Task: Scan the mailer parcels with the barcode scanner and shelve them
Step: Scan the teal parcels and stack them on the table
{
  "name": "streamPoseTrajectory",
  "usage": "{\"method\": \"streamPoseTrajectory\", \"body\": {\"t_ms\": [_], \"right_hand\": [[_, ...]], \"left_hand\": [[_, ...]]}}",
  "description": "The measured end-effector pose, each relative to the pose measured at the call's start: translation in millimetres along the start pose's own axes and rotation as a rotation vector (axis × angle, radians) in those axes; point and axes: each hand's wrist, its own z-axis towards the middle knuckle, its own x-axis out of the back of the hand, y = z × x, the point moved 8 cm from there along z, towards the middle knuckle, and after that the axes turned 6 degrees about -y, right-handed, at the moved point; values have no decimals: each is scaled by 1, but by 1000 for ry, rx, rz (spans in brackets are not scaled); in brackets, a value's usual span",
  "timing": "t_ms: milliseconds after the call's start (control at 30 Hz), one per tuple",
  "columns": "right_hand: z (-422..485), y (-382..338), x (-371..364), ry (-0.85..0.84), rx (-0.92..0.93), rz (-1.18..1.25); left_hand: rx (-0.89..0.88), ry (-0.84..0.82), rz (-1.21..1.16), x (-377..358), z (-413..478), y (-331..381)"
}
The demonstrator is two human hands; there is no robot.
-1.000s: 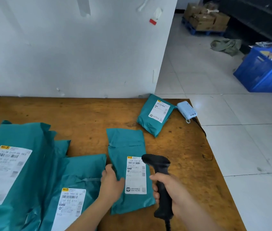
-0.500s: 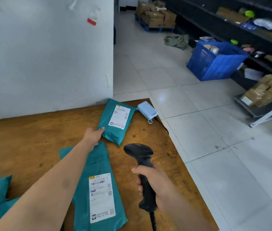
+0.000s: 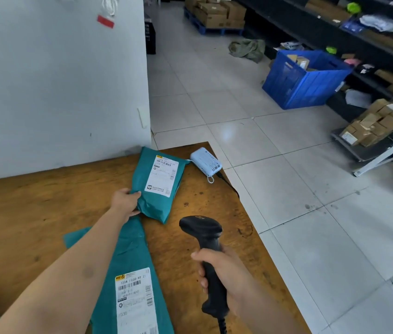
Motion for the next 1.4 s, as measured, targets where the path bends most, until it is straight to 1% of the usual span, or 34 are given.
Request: {"method": "streamPoseTrajectory", "body": {"t_ms": [133, 267, 333, 400, 500, 600, 700, 833, 1067, 1167, 1300, 1400], "right_hand": [[-2, 5, -9, 0, -4, 2], [-10, 14, -22, -34, 18, -3], [-15, 22, -27, -48, 22, -8], [-20, 32, -35, -69, 11, -23], [-24, 51, -51, -132, -30, -73], [-28, 73, -68, -189, -59, -103], [-32, 87, -78, -200, -71, -141], [-38, 88, -81, -190, -56, -116], [-46, 85, -90, -209, -26, -154], [-47, 84, -93, -216, -18, -142], [-49, 85, -92, -215, -20, -145], [-49, 85, -90, -209, -20, -141]], "left_hand": [[-105, -153, -219, -4, -41, 10], [-181, -226, -356, 21, -112, -24], [-175, -218, -404, 41, -149, -59], [-134, -180, -451, 63, -179, -100], [-59, -186, -515, 80, -208, -150], [-2, -149, -529, 89, -227, -182], [14, -106, -524, 92, -242, -197], [13, -96, -493, 100, -248, -201], [5, -126, -418, 98, -246, -199], [26, -140, -419, 94, -246, -200], [56, -118, -395, 94, -242, -202], [68, -146, -386, 91, -241, -200]]}}
